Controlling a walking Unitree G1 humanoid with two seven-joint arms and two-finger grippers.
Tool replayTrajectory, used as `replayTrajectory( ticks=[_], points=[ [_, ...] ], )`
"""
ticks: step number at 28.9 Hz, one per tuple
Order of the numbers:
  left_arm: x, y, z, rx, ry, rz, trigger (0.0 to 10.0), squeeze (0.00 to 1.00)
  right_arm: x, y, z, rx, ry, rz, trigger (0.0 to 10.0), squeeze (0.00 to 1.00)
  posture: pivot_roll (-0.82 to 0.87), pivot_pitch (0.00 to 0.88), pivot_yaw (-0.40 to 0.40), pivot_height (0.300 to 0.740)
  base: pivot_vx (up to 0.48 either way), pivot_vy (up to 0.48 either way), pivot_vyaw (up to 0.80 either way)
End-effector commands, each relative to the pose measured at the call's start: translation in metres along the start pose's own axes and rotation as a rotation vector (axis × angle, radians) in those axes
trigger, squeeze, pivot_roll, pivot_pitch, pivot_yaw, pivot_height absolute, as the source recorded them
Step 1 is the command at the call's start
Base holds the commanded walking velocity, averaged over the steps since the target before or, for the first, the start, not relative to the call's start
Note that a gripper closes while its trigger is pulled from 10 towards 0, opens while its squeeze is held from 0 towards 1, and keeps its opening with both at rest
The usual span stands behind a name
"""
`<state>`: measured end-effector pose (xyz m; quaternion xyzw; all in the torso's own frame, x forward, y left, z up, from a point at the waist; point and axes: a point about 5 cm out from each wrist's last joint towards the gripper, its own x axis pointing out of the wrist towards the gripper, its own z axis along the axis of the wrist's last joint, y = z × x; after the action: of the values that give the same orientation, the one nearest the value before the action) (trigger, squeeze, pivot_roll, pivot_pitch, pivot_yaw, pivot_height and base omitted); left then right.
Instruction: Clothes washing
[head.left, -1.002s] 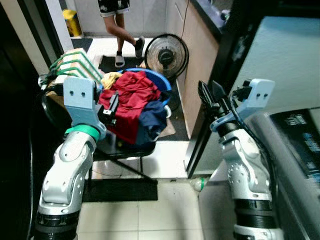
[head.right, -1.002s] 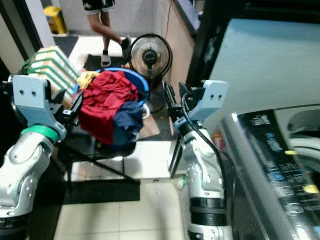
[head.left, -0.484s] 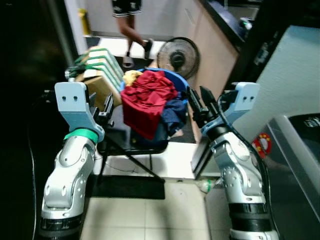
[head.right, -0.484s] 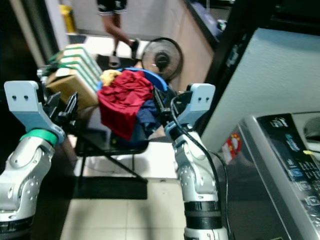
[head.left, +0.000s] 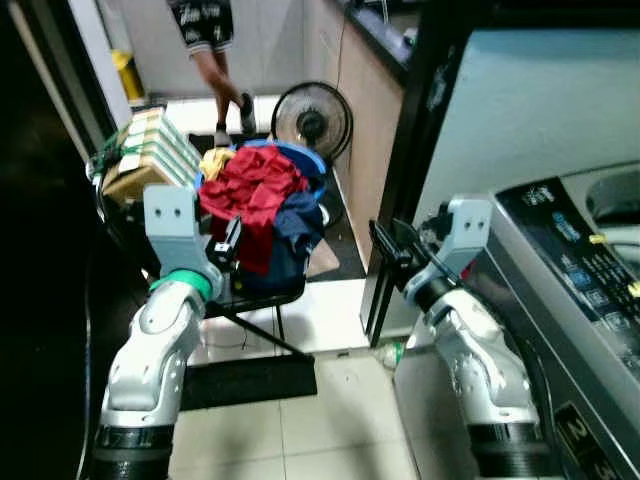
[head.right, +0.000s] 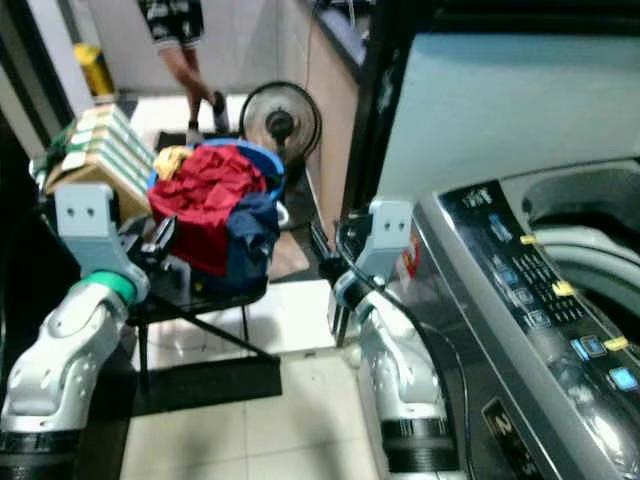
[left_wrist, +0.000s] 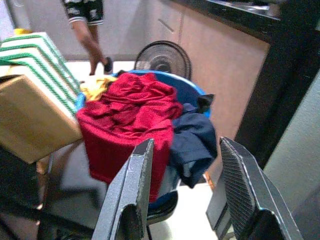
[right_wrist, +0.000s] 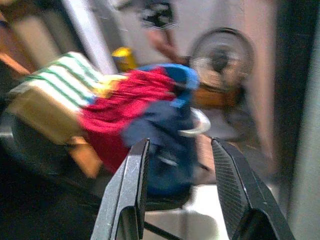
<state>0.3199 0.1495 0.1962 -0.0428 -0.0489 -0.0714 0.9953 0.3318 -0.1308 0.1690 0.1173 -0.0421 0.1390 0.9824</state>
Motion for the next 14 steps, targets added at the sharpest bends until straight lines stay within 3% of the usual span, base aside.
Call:
replayTrajectory(
  ticks=[1,2,5,7,9,14],
  points=[
    [0.001,0.001,-0.007,0.033,0.026,0.008,10.0,0.0,-0.003,-0.012,-0.004,-0.019,0.0,-0.069,10.0,0.0,0.0,0.0,0.038,0.74,0.0,0.0,0.0],
    [0.0,0.005,-0.016,0.087,0.05,0.021,10.0,0.0,-0.005,-0.025,-0.012,0.026,-0.001,-0.12,10.0,0.0,0.01,0.0,0.027,0.74,0.0,0.0,0.0],
    [-0.004,0.009,-0.022,0.093,0.056,0.04,10.0,0.0,-0.004,-0.025,-0.014,0.061,-0.006,-0.092,10.0,0.0,0.01,0.0,0.032,0.74,0.0,0.0,0.0],
    [-0.006,0.01,-0.023,0.086,0.057,0.042,10.0,0.0,-0.003,-0.022,-0.012,0.07,-0.017,-0.066,10.0,0.0,0.01,0.0,0.032,0.74,0.0,0.0,0.0],
    [-0.008,0.011,-0.025,0.087,0.06,0.048,10.0,0.0,0.0,-0.01,-0.008,0.042,-0.025,0.02,10.0,0.0,0.01,0.0,0.037,0.74,0.266,0.0,0.0],
    [-0.005,0.014,-0.026,0.066,0.06,0.067,10.0,0.0,0.001,0.001,-0.009,0.0,-0.027,0.083,10.0,0.0,0.01,0.0,0.041,0.74,0.282,0.0,0.0]
  ],
)
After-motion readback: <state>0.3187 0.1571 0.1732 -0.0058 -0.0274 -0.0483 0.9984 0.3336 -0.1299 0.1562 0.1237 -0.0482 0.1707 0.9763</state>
